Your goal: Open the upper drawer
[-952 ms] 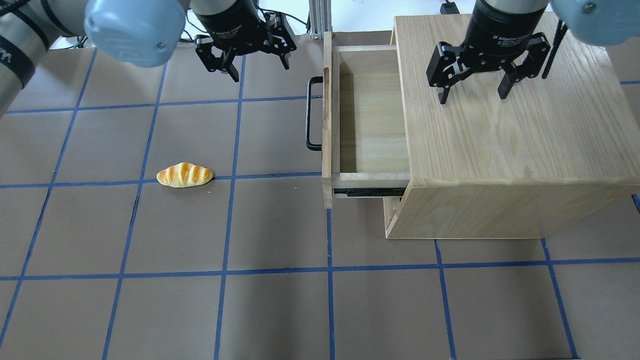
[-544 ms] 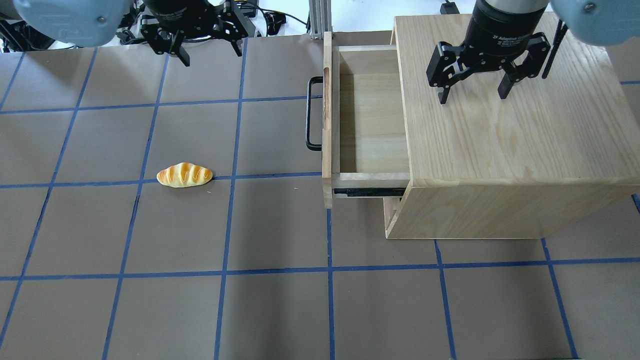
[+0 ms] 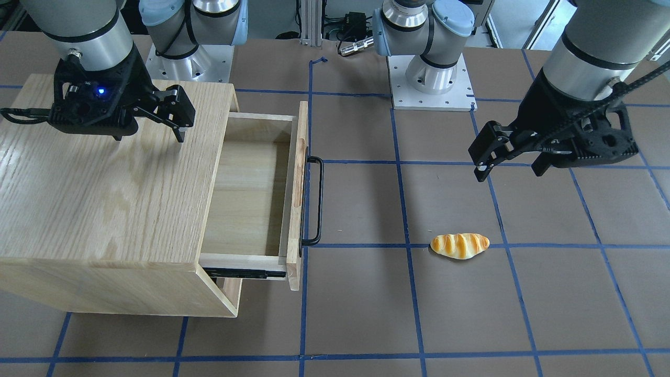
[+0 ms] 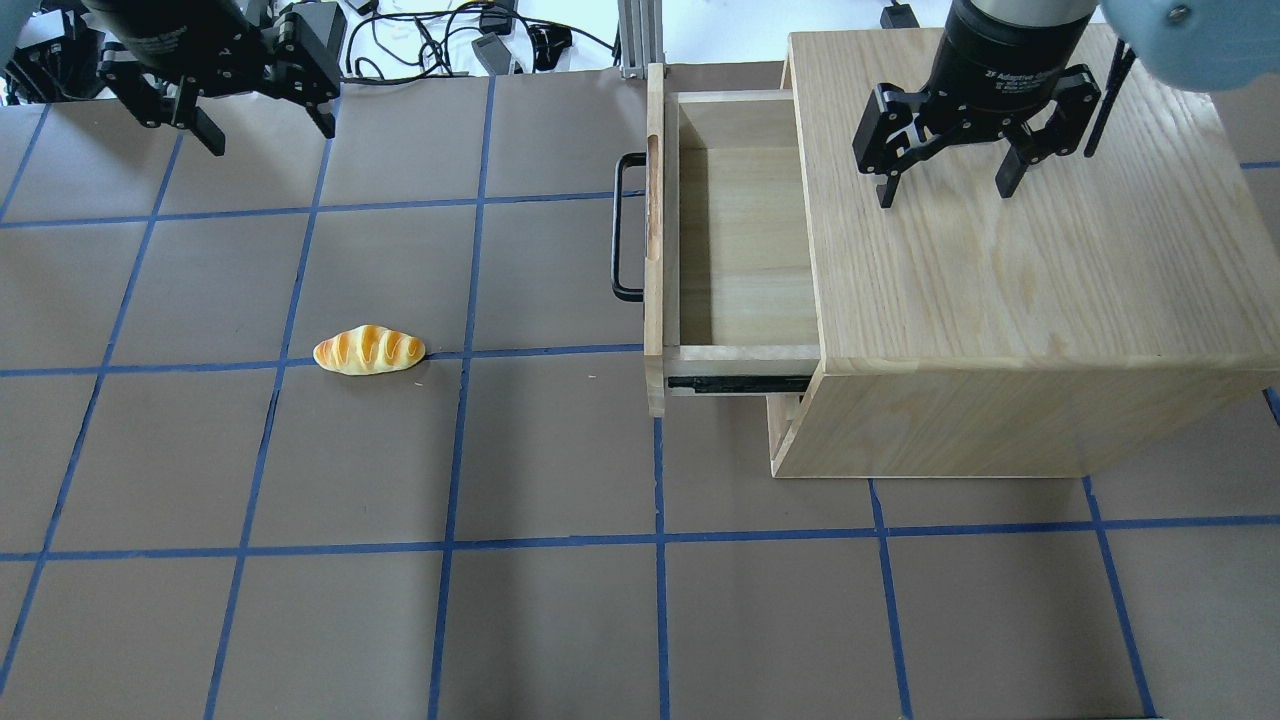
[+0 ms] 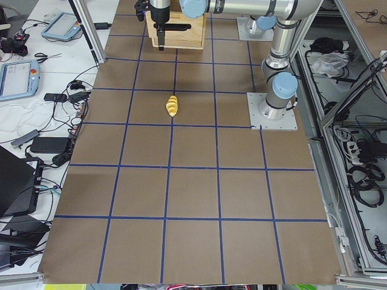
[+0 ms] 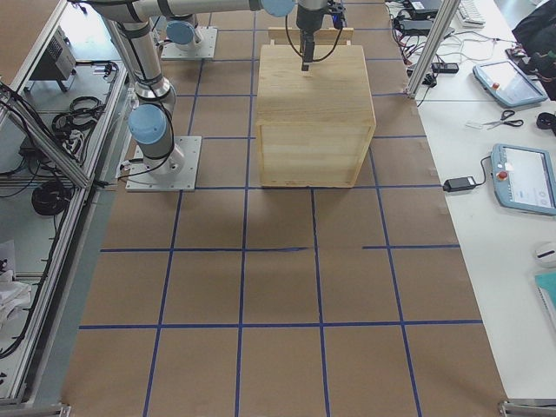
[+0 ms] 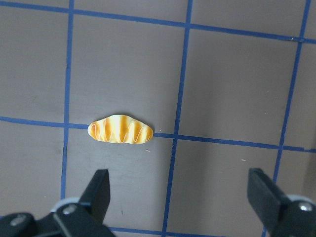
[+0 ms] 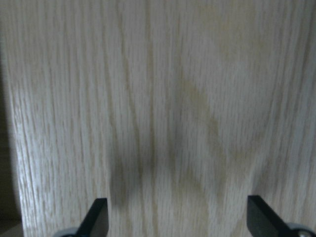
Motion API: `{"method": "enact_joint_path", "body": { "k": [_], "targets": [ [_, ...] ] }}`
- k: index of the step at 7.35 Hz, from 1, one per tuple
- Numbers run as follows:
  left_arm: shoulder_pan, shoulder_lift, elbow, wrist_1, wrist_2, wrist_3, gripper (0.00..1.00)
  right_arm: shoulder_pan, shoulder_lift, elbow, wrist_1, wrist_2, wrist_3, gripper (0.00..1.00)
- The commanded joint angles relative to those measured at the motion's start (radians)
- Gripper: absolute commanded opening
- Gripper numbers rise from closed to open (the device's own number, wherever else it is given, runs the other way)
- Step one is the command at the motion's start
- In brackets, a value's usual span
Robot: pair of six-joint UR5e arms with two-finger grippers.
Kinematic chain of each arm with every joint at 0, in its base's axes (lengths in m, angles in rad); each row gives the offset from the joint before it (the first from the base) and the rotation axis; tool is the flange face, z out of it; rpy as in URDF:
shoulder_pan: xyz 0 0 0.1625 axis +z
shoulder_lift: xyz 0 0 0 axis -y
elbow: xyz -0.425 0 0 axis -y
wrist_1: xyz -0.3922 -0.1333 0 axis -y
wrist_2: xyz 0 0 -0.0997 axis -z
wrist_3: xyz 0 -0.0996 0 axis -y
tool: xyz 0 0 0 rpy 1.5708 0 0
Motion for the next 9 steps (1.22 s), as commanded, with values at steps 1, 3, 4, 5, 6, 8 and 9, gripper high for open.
{"method": "enact_joint_path", "body": {
  "k": [1, 3, 4, 5, 6, 8, 9],
  "targets": [
    [0.004, 0.06, -0.093, -0.002, 0.011, 0.008, 1.0, 0.0, 0.0, 0.0, 0.0, 0.0, 0.001, 1.0],
    [0.004, 0.078, -0.113, 0.003, 0.017, 0.008, 1.0, 0.0, 0.0, 0.0, 0.0, 0.0, 0.001, 1.0],
    [0.004, 0.082, -0.118, 0.003, 0.012, 0.008, 1.0, 0.0, 0.0, 0.0, 0.0, 0.0, 0.001, 1.0],
    [0.004, 0.085, -0.118, 0.003, 0.014, 0.008, 1.0, 0.0, 0.0, 0.0, 0.0, 0.0, 0.001, 1.0],
    [0.004, 0.085, -0.118, 0.003, 0.014, 0.008, 1.0, 0.0, 0.0, 0.0, 0.0, 0.0, 0.001, 1.0],
    [0.002, 0.076, -0.115, 0.003, 0.008, 0.007, 1.0, -0.001, 0.0, 0.0, 0.0, 0.0, 0.0, 1.0],
    [-0.004, 0.075, -0.116, 0.003, 0.006, 0.007, 1.0, 0.0, 0.0, 0.0, 0.0, 0.0, 0.001, 1.0]
  ]
}}
